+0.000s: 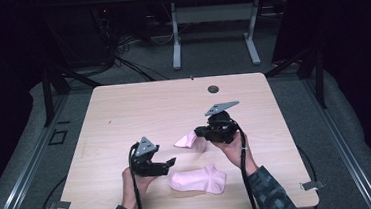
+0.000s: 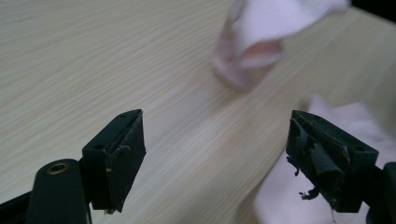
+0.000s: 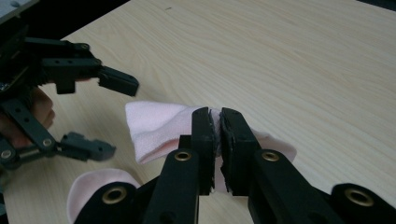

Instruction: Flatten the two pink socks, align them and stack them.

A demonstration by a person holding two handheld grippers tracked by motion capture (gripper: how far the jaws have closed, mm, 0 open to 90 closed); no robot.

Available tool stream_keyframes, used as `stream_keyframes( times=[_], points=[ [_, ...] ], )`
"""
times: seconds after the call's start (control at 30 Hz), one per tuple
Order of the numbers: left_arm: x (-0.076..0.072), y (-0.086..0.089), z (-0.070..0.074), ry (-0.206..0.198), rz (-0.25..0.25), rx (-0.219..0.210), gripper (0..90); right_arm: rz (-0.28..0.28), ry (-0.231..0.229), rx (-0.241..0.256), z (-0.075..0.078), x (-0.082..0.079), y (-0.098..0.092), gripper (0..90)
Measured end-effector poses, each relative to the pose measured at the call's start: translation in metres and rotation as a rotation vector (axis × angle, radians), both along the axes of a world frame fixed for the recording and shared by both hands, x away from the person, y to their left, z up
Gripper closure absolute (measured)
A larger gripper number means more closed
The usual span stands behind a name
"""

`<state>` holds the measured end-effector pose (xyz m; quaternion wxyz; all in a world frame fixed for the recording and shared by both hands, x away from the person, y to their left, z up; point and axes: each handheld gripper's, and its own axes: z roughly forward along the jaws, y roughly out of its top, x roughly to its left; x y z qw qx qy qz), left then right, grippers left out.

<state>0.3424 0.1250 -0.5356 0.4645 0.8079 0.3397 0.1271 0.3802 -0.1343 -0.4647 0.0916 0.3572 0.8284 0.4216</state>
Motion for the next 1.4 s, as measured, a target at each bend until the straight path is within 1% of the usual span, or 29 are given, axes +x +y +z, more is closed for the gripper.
stream_keyframes(
  times=[0.03, 0.13, 0.17, 0.23, 0.33, 0.37, 0.43, 0.47, 0.57, 0.6, 0.63, 0.67, 0.7, 0.73, 0.8, 0.83, 0.87, 0.93, 0.97, 1.0, 1.03, 1.1, 1.13, 1.17, 1.2, 1.23, 1.27, 1.3, 1.4],
  points=[
    [0.002, -0.005, 0.001, 0.006, -0.018, -0.030, 22.7, 0.011, -0.004, -0.001, 0.002, 0.000, 0.001, 84.6],
    [0.009, -0.013, 0.002, 0.006, -0.038, -0.074, 32.4, 0.022, -0.009, 0.013, 0.005, -0.002, 0.005, 84.6],
    [0.011, -0.014, 0.002, 0.009, -0.043, -0.099, 40.3, 0.028, -0.011, 0.011, 0.006, -0.002, 0.006, 84.6],
    [0.011, -0.012, 0.002, -0.011, -0.025, -0.133, 57.1, 0.031, -0.011, 0.013, 0.007, -0.003, 0.008, 84.6],
    [0.010, -0.006, 0.006, -0.043, 0.005, -0.142, 77.8, 0.045, -0.010, 0.024, 0.008, -0.003, 0.010, 84.6],
    [0.009, -0.004, 0.008, -0.053, 0.012, -0.133, 82.5, 0.051, -0.007, 0.011, 0.008, -0.003, 0.011, 84.6],
    [0.007, 0.000, 0.014, -0.080, 0.032, -0.104, 87.4, 0.057, -0.003, 0.026, 0.009, -0.003, 0.013, 84.6],
    [0.005, 0.002, 0.018, -0.095, 0.038, -0.087, 87.8, 0.065, -0.005, 0.022, 0.010, -0.003, 0.014, 84.6],
    [-0.006, 0.004, 0.034, -0.161, 0.060, 0.018, 88.0, 0.074, -0.008, 0.034, 0.011, -0.003, 0.018, 84.6],
    [-0.015, 0.001, 0.045, -0.202, 0.051, 0.105, 88.0, 0.085, -0.001, 0.024, 0.012, -0.004, 0.019, 84.5],
    [-0.019, -0.002, 0.049, -0.213, 0.043, 0.126, 88.0, 0.089, 0.007, 0.009, 0.011, -0.003, 0.019, 84.5],
    [-0.019, -0.002, 0.049, -0.213, 0.043, 0.126, 88.0, 0.089, 0.007, 0.009, 0.011, -0.003, 0.019, 84.5],
    [-0.022, -0.007, 0.052, -0.213, 0.021, 0.163, 88.0, 0.083, 0.018, 0.009, 0.009, -0.003, 0.019, 84.5],
    [-0.024, -0.014, 0.052, -0.211, 0.000, 0.190, 87.9, 0.086, 0.028, -0.012, 0.007, -0.002, 0.017, 84.5],
    [-0.026, -0.030, 0.047, -0.203, -0.050, 0.250, 87.9, 0.081, 0.044, -0.060, 0.001, 0.001, 0.014, 84.5],
    [-0.025, -0.038, 0.042, -0.183, -0.070, 0.270, 87.8, 0.073, 0.065, -0.119, -0.009, 0.006, 0.010, 84.4],
    [-0.023, -0.046, 0.036, -0.165, -0.084, 0.281, 87.8, 0.073, 0.065, -0.119, -0.009, 0.006, 0.010, 84.4],
    [-0.016, -0.058, 0.022, -0.121, -0.114, 0.286, 87.8, 0.073, 0.100, -0.178, -0.022, 0.012, 0.007, 84.4],
    [-0.009, -0.067, 0.011, -0.063, -0.129, 0.283, 87.4, 0.070, 0.118, -0.217, -0.035, 0.019, 0.002, 84.3],
    [-0.009, -0.067, 0.011, -0.063, -0.129, 0.283, 87.0, 0.070, 0.118, -0.217, -0.035, 0.019, 0.002, 84.3],
    [-0.006, -0.070, 0.007, -0.035, -0.139, 0.265, 87.0, 0.072, 0.126, -0.225, -0.041, 0.021, 0.000, 84.2],
    [0.000, -0.074, 0.001, 0.006, -0.154, 0.276, 82.1, 0.059, 0.134, -0.264, -0.050, 0.025, -0.004, 84.2],
    [0.001, -0.075, -0.002, 0.022, -0.156, 0.277, 75.0, 0.049, 0.129, -0.284, -0.054, 0.026, -0.005, 84.2],
    [0.003, -0.075, -0.003, 0.037, -0.157, 0.280, 67.4, 0.048, 0.134, -0.301, -0.058, 0.028, -0.007, 84.2],
    [0.004, -0.073, -0.003, 0.052, -0.173, 0.282, 64.3, 0.051, 0.136, -0.312, -0.061, 0.029, -0.009, 84.2],
    [0.004, -0.070, -0.003, 0.060, -0.168, 0.275, 54.9, 0.051, 0.138, -0.325, -0.068, 0.030, -0.012, 84.0],
    [0.004, -0.066, -0.002, 0.066, -0.153, 0.279, 54.9, 0.051, 0.138, -0.325, -0.068, 0.030, -0.012, 84.0],
    [0.005, -0.062, -0.001, 0.073, -0.143, 0.278, 47.0, 0.061, 0.142, -0.360, -0.072, 0.031, -0.014, 83.3],
    [0.008, -0.048, 0.000, 0.072, -0.100, 0.280, 42.1, 0.059, 0.145, -0.359, -0.076, 0.033, -0.016, 81.8]
  ],
)
